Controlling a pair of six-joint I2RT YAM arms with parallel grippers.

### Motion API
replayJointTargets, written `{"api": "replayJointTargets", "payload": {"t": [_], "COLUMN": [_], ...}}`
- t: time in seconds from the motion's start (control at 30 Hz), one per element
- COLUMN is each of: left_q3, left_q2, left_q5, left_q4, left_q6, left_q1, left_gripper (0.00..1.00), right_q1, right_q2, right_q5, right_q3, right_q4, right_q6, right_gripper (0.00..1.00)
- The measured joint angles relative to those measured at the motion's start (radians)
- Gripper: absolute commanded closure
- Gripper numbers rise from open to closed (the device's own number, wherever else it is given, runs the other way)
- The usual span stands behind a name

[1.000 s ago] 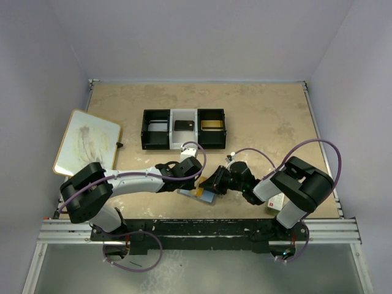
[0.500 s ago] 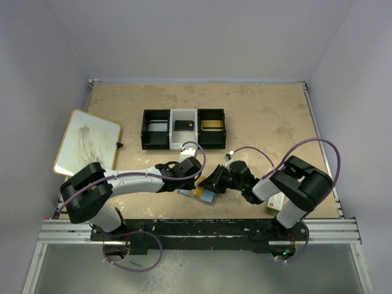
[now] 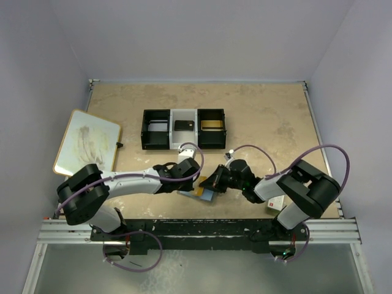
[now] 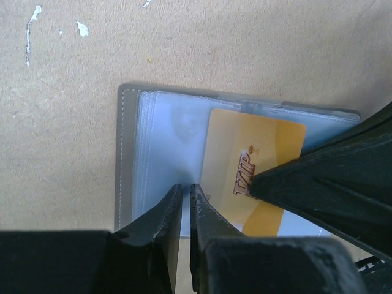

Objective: Take the credit cards out of the card holder
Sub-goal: Remove the credit card from the card holder.

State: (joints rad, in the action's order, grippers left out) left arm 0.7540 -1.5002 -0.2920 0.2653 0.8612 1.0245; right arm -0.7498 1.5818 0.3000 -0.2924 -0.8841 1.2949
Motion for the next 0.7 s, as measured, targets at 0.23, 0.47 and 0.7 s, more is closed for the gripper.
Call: {"api": "replayJointTargets", "payload": {"t": [0.23, 0.47, 0.7], "left_q3": [-0.006, -0.005, 0.039], "left_q2": [0.013, 0.025, 0.139], "left_q5": [-0.009, -0.033, -0.083], "left_q4": [0.023, 0.054, 0.158], "left_q6": [0.013, 0.018, 0.012], "left_q1": [0.005, 0.005, 0.005], "left_gripper": [0.91, 0.83, 0.5], "right_q1": [0.0, 0.0, -0.001], "right_q2": [-0.105, -0.272, -0.452], "right_q5": [-0.028, -0.091, -0.193], "right_q3": [-0.006, -0.012, -0.014], "right_q4": [0.14, 0.271, 0.373], "right_q6": [-0.044, -0.12, -0.218], "right_gripper": [1.0, 1.0, 1.0]}}
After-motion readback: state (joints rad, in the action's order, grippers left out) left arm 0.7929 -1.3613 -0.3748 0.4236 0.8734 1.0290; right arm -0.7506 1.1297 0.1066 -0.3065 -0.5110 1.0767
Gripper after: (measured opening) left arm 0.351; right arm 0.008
